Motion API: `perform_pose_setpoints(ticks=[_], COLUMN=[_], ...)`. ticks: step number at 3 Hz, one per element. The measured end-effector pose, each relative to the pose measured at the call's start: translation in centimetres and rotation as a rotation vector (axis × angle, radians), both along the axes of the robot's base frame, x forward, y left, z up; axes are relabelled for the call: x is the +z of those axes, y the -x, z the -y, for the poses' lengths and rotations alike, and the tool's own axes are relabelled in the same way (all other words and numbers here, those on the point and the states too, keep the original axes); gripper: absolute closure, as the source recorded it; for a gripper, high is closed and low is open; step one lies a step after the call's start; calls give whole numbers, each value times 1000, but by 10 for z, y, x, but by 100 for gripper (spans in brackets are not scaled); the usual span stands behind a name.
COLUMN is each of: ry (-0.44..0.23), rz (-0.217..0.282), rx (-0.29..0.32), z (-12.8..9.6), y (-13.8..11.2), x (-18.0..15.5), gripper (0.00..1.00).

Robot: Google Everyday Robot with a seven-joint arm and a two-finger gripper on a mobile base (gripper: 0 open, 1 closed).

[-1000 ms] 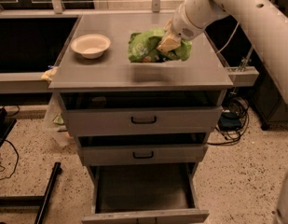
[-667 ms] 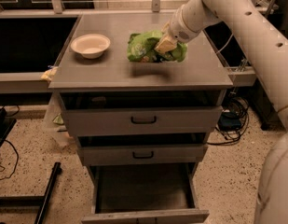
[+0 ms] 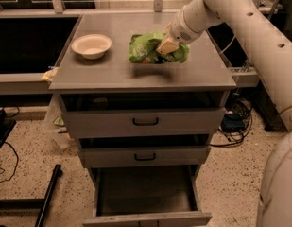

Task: Pick green rice chip bag from top drawer and place on counter

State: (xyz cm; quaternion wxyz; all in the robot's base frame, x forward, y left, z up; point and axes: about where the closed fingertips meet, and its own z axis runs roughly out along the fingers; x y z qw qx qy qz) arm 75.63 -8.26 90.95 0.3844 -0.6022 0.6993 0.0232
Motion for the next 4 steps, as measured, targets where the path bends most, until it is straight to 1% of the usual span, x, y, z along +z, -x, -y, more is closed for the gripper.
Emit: perform_pose_setpoints(ticks=[2, 3, 4], ry=[0, 0, 0], rz=[0, -1, -1], rx=[0, 1, 1], z=[0, 0, 0], y=[0, 0, 0], x=[0, 0, 0], gripper=[13, 0, 0])
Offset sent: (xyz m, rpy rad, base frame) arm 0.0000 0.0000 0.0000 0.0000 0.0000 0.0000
